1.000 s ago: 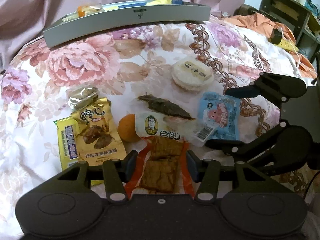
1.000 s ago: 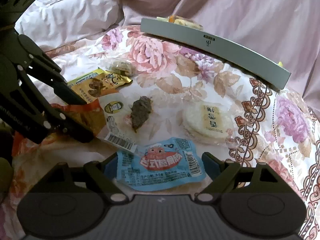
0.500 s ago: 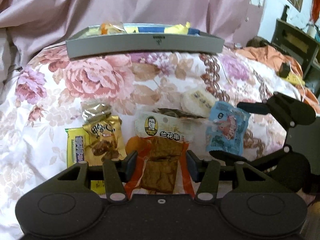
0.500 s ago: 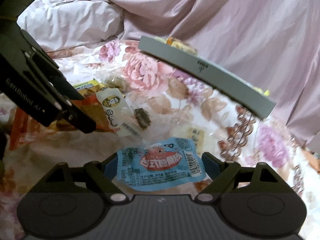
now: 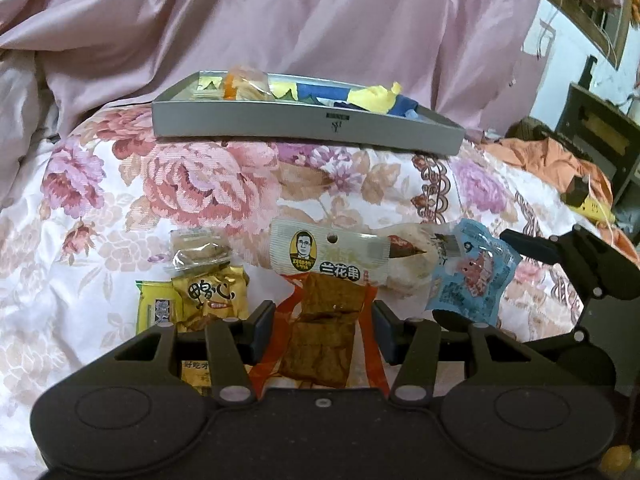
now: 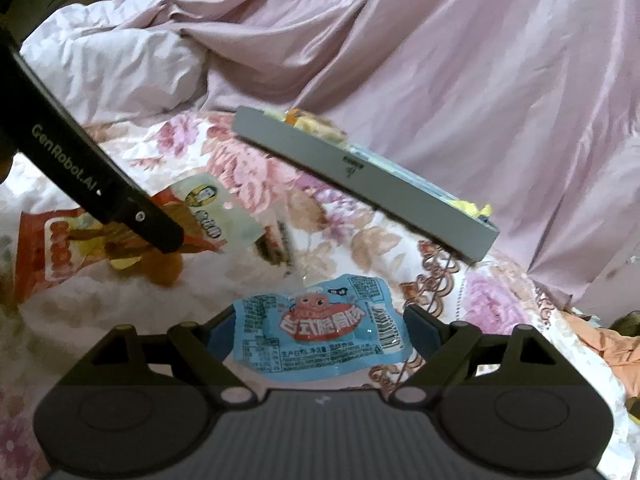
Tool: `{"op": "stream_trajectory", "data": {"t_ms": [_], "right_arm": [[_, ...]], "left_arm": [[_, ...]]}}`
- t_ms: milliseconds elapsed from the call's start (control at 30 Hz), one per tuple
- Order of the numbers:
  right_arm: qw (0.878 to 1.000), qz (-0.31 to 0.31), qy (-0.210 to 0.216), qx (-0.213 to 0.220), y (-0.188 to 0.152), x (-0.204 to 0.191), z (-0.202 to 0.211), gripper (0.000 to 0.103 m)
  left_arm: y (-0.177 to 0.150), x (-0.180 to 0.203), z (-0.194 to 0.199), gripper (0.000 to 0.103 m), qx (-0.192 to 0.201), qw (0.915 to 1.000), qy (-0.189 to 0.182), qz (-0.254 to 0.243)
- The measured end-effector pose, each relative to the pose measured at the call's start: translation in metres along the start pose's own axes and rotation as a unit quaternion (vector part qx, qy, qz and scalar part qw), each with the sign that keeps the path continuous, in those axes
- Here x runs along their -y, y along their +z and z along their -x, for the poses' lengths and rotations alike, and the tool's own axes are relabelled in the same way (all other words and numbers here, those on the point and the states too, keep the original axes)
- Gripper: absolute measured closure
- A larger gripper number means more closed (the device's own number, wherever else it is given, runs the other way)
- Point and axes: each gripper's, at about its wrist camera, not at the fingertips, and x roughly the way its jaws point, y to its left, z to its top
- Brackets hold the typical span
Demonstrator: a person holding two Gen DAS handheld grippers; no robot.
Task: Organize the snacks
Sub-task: 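Lift the tofu-strip pack and blue fish pouch off the bedspread, then carry the tofu-strip pack and blue fish pouch over the grey tray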
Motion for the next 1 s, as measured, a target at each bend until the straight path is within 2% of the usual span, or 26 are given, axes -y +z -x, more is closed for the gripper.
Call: {"op": "stream_trajectory", "data": {"t_ms": [300, 600, 1000], "right_arm": [[1.000, -0.004, -0.003, 0.015, 0.002, 0.003, 0.002, 0.014], [0.998, -0.022, -0.032, 0.043, 0.010, 0.016, 0.012, 0.014], [0.997, -0.032, -0.029, 0.060, 0.017, 0.020, 0.020, 0.014]], "left_arm": [[0.004, -0.002, 0.002, 0.049, 0.014, 0.9995, -0.012, 0.025], [0.013, 0.000, 0.010, 0.049, 0.033, 0.9982, -0.030, 0.039], [0.033, 0.002, 0.011, 0.049, 0.056, 0.9956, -0.043, 0.063]]}}
